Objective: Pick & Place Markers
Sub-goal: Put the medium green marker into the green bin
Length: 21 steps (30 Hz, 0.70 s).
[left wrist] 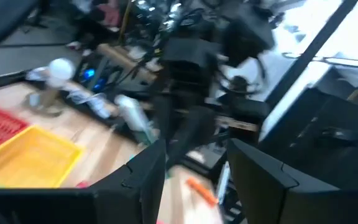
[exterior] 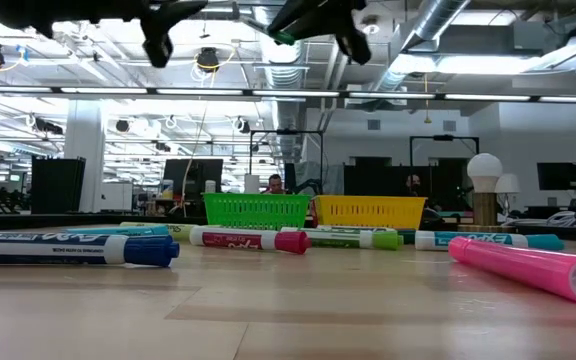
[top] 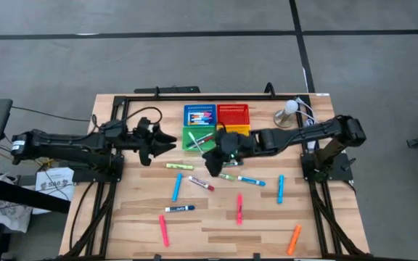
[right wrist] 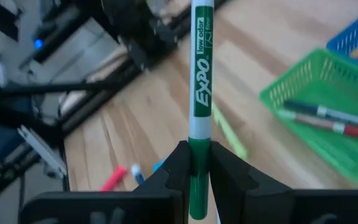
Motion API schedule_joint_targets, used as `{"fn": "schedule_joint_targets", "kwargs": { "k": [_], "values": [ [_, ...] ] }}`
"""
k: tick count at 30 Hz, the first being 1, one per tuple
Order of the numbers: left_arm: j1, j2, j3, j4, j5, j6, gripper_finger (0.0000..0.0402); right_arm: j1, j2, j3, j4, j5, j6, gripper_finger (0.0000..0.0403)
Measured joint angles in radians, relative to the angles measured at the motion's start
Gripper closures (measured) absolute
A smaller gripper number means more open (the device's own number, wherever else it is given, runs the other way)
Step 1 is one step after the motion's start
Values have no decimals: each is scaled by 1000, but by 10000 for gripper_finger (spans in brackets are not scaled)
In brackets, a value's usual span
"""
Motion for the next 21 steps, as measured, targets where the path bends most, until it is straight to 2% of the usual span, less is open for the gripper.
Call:
{"fn": "schedule_joint_targets", "kwargs": {
  "k": [9, 16, 21],
  "values": [
    [-1, 176, 0, 175, -15, -48, 230, -73, 3, 0, 122, -69, -22, 367],
    [1, 277, 0, 374, -44, -39, 230, -97, 3, 0, 133, -82, -8, 364],
    [4, 316, 0, 407, -90, -18, 230, -101, 3, 0, 158, -87, -6, 367]
  ]
}}
